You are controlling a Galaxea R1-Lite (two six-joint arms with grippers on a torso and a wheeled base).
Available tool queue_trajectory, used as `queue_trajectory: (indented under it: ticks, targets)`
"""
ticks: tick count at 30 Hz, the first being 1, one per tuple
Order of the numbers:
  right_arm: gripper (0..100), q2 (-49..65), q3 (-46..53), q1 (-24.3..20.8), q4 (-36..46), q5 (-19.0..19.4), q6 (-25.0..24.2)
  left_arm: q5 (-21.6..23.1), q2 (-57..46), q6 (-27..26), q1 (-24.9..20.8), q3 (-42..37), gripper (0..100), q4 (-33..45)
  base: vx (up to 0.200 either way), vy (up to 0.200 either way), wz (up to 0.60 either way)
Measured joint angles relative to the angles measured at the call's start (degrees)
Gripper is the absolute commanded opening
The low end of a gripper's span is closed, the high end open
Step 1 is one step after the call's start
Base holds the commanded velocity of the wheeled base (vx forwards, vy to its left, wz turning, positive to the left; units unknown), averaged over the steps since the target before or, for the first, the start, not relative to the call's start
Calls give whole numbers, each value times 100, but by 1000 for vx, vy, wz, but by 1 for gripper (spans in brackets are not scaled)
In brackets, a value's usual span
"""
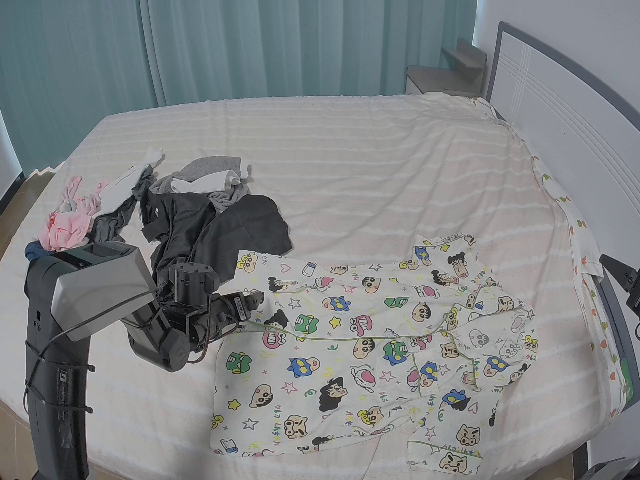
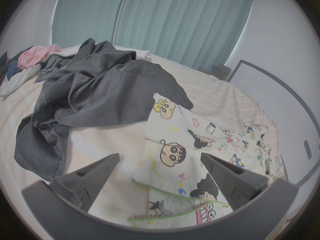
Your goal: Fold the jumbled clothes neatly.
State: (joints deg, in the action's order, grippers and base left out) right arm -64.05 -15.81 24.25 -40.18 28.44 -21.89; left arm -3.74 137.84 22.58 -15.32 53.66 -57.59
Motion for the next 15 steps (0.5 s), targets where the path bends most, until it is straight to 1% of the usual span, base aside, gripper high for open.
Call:
queue_trajectory:
  ticks: [9,15]
  targets:
    - [100,0,-1,0,2,0,0,334,33,-224,-107,-300,100,-161,0,0,0]
    - [100,5,0,-2,4,33,0,372,78,-422,-157,-374,100,-433,0,0,0]
